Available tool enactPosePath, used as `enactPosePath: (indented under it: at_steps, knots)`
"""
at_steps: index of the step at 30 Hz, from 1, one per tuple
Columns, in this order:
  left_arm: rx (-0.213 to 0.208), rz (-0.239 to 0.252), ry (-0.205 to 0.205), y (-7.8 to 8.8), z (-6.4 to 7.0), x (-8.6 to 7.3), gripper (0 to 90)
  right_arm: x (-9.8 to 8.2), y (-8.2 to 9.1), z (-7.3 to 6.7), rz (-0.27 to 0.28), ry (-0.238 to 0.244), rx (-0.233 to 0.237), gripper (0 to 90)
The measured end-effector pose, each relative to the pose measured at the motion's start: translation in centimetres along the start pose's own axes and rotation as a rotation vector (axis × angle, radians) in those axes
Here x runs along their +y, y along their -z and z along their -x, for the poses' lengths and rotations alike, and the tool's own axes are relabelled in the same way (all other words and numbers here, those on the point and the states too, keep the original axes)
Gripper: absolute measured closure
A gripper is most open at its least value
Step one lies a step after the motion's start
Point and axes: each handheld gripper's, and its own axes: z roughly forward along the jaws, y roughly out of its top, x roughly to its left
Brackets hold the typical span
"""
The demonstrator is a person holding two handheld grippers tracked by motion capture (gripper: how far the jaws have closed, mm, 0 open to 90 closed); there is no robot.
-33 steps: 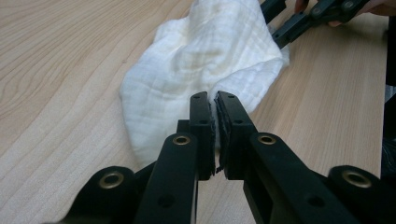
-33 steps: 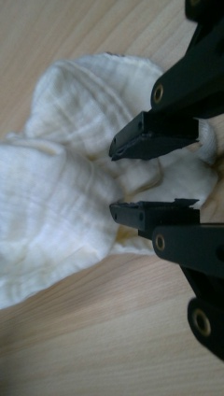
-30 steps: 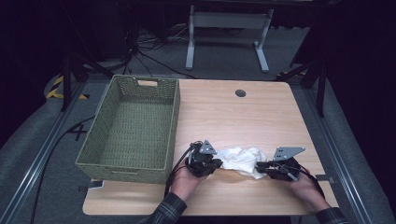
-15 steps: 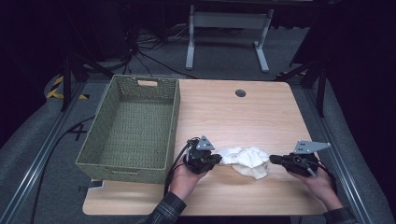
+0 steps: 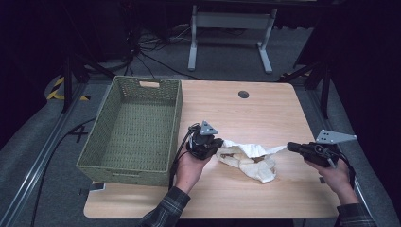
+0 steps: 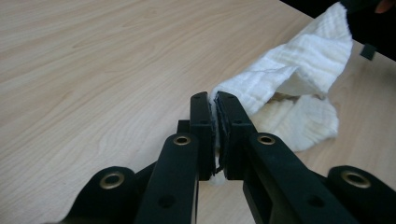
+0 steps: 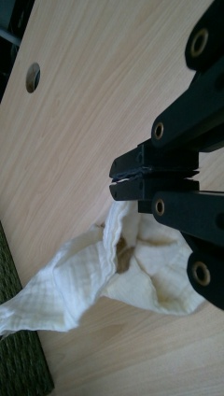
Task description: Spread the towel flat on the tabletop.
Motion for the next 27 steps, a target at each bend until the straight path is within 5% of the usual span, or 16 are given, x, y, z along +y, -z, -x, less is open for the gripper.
enactPosePath:
  at_steps: [10, 21, 27]
  knots:
    - [0.087, -0.050, 0.047, -2.4, -1.8, 0.9, 85.8, 0.1, -0.5, 2.3, -0.017, -0.033, -0.044, 88.1]
    - [0.153, -0.151, 0.109, -6.3, -4.6, -0.5, 85.6, -1.0, -4.0, 4.1, -0.136, -0.044, -0.062, 88.1]
    - [0.163, -0.130, 0.096, -5.7, -4.4, -0.4, 64.5, -1.3, -4.9, 4.4, -0.152, -0.055, -0.079, 75.4]
